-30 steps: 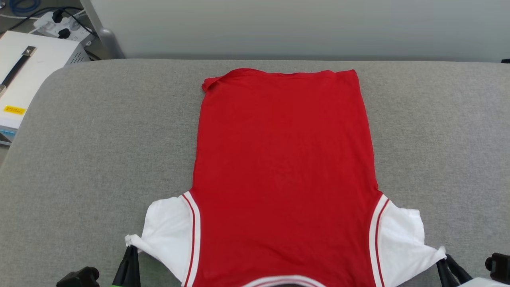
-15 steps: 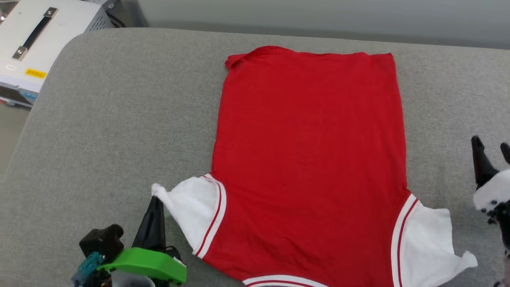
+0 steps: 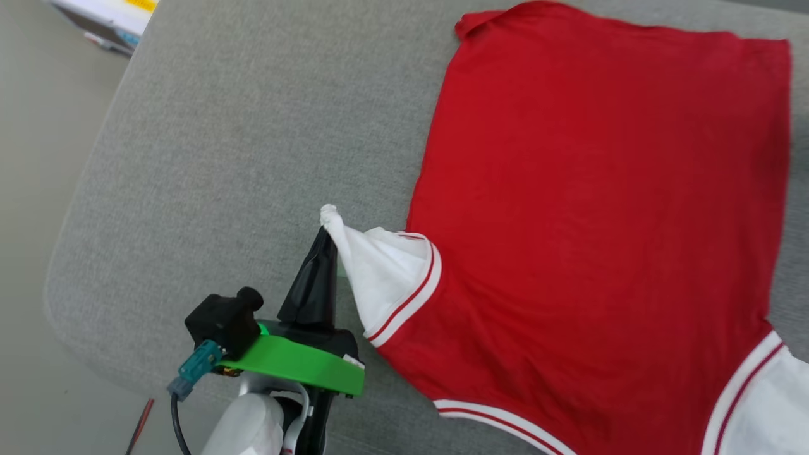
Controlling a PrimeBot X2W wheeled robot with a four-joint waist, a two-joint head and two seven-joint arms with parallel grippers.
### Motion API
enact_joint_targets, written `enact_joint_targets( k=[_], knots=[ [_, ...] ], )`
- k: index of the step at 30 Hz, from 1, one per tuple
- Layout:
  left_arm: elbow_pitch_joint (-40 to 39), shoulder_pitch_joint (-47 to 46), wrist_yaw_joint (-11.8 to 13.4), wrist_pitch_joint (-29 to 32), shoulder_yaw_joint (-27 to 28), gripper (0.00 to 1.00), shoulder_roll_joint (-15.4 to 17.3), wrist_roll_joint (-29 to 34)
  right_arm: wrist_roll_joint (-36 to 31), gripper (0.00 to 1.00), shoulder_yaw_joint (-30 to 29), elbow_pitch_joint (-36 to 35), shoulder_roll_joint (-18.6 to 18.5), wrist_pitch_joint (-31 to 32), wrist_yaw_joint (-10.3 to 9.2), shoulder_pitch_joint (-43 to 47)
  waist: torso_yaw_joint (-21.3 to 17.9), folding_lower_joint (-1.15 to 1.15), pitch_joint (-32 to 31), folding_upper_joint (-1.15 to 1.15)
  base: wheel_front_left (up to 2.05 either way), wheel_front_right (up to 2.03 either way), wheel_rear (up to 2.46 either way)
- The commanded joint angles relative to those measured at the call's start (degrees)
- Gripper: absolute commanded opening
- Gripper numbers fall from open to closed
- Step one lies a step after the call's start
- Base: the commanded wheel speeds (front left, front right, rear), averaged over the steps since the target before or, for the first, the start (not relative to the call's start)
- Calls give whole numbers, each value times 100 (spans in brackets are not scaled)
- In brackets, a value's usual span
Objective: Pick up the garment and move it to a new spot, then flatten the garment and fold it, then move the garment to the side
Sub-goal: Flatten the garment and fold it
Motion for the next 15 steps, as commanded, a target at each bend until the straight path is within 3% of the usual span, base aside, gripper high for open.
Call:
enact_joint_targets(
  k=[1, 8, 12, 15],
  knots=[
    [-50, -130, -57, -33, -20, 0, -62, 93, -23, 100, 31, 153, -61, 160, -3, -228, 472, -1, 537, 0, 0, 0, 0],
    [-137, -217, -224, -33, -20, 0, -197, 177, -224, 100, 237, 845, -185, 851, -3, -1085, 578, -1, 919, 0, 0, 0, 0],
    [-51, -276, -308, -33, 19, 0, -232, 208, -320, 100, 289, 1212, -174, 1162, -3, -1239, 567, -1, 1030, 0, 0, 0, 0],
    [4, -320, -360, -33, 70, 0, -252, 230, -345, 100, 285, 1579, -138, 1727, -3, -1243, 554, -1, 1049, 0, 0, 0, 0]
  ],
)
